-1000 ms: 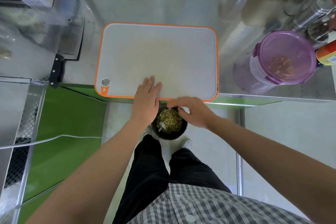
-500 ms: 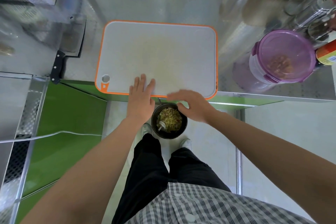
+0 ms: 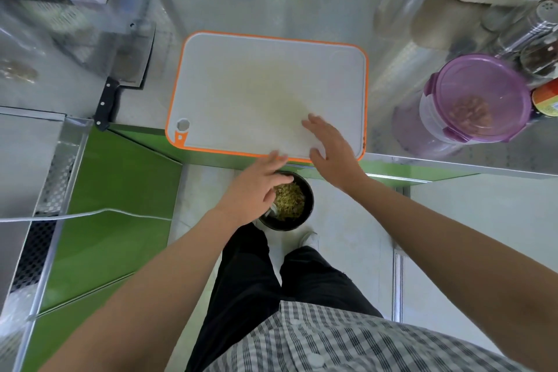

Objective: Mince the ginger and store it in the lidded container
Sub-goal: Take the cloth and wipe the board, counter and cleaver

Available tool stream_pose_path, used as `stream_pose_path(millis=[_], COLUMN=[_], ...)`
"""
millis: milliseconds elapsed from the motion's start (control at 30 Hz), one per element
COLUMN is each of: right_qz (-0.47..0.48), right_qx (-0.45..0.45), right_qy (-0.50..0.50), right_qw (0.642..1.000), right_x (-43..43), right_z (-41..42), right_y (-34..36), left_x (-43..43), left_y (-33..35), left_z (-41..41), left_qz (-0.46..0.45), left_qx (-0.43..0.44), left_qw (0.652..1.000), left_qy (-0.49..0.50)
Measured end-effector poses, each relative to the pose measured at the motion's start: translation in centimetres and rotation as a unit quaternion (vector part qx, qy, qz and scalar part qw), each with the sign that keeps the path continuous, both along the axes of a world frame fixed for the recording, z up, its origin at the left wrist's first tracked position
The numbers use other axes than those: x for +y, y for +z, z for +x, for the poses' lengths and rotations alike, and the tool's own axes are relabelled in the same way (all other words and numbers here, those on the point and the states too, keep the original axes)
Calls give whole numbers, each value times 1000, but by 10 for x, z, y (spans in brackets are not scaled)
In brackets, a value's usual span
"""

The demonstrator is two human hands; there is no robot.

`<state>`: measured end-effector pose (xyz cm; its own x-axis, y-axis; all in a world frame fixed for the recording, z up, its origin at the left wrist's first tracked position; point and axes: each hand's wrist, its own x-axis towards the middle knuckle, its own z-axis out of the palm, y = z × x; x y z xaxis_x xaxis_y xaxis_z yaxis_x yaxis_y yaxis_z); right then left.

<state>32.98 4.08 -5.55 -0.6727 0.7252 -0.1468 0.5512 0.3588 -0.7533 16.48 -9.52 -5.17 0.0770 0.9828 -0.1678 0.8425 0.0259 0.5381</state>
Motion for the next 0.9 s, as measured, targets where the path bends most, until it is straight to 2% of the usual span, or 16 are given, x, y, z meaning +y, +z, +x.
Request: stream_pose_path(millis=[67, 133, 167, 233, 300, 367, 433, 500, 567, 600, 667, 700, 800, 900], right_qz=[36, 12, -4, -1, 19, 5, 16, 44, 30, 3, -5, 12, 20, 14], right_qx=[-54, -29, 0, 32, 6, -16, -7, -39, -80, -71, -17, -11, -75, -27], right_qy=[61, 122, 116, 65, 57, 83, 68, 85, 162, 172, 134, 127, 173, 145], right_qw=[996, 992, 993, 997, 998, 996, 998, 995, 983, 983, 991, 992, 982, 989], right_x=[0, -11, -15, -16, -12, -10, -10, -9, -11, -14, -14, -13, -15, -18], right_z=[1, 4, 6, 9, 12, 14, 13, 10, 6, 5, 3, 2, -2, -2], right_y=[-6, -8, -6, -4, -1, 2, 4, 4, 4, 6, 8, 8, 7, 10], left_x=[-7, 2, 8, 14, 9, 2, 2, 6, 6, 5, 2, 0, -5, -7], left_y=[3, 2, -1, -3, -3, 1, 0, -1, 2, 5, 12, 13, 10, 8], left_z=[10, 13, 11, 9, 9, 12, 11, 10, 12, 13, 14, 15, 12, 8], left_qz=[11, 53, 57, 8, -10, 37, 59, 15, -33, -31, -3, 3, -32, -79], left_qx=[-43, -11, 31, 85, 27, -17, 37, 105, 58, 14, -9, 4, 91, 109], left_qw=[999, 995, 992, 987, 992, 994, 991, 981, 985, 989, 991, 988, 972, 968], left_qy=[21, 81, 109, 138, 122, 99, 116, 160, 156, 141, 136, 152, 215, 210])
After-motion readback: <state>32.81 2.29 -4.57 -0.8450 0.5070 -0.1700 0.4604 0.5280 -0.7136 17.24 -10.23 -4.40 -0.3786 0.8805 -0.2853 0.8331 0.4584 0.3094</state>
